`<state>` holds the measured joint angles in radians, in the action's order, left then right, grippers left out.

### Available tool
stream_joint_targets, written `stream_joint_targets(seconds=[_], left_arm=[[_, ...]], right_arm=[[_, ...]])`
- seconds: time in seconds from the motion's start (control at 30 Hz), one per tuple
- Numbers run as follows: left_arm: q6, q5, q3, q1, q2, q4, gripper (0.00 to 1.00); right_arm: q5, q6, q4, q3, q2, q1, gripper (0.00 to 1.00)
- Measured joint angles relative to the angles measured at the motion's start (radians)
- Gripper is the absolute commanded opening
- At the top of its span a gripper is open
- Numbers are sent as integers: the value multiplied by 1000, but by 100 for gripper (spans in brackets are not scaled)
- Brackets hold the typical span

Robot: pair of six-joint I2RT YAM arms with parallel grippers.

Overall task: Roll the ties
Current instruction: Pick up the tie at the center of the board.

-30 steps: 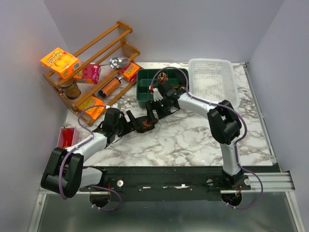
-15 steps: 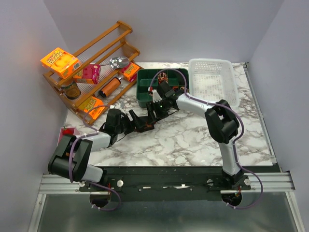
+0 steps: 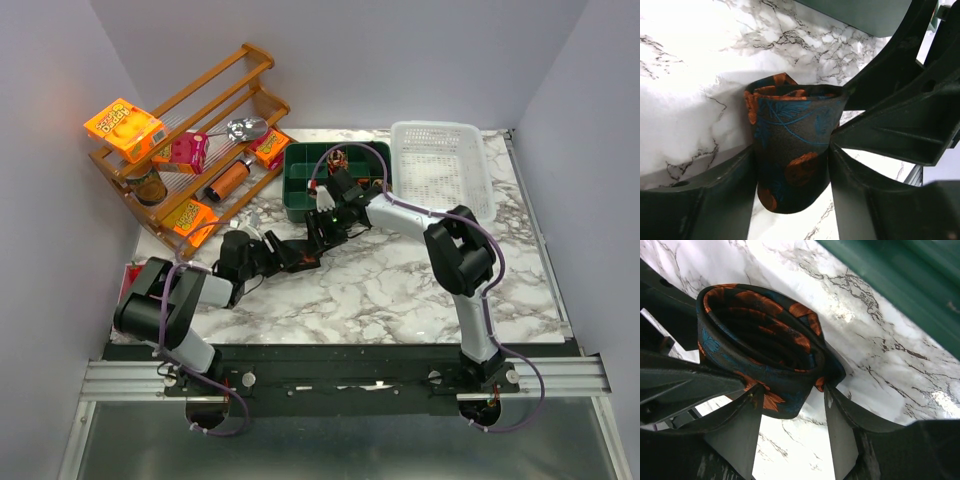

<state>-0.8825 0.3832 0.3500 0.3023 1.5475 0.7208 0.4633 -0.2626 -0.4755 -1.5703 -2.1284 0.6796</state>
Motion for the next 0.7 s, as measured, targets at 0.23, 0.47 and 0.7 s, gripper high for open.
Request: stream_joint_targets(seconds=[0.23, 0.47, 0.7], left_arm=[[-41, 40, -33, 0, 95, 186, 48], [-50, 64, -39, 10, 98, 225, 45], [-55, 94, -51, 21, 53, 241, 45]], right_arm=[[26, 2, 13, 18, 0, 0, 57], [40, 0, 24, 56, 29, -1, 66], [26, -6, 24, 108, 168, 0, 91]])
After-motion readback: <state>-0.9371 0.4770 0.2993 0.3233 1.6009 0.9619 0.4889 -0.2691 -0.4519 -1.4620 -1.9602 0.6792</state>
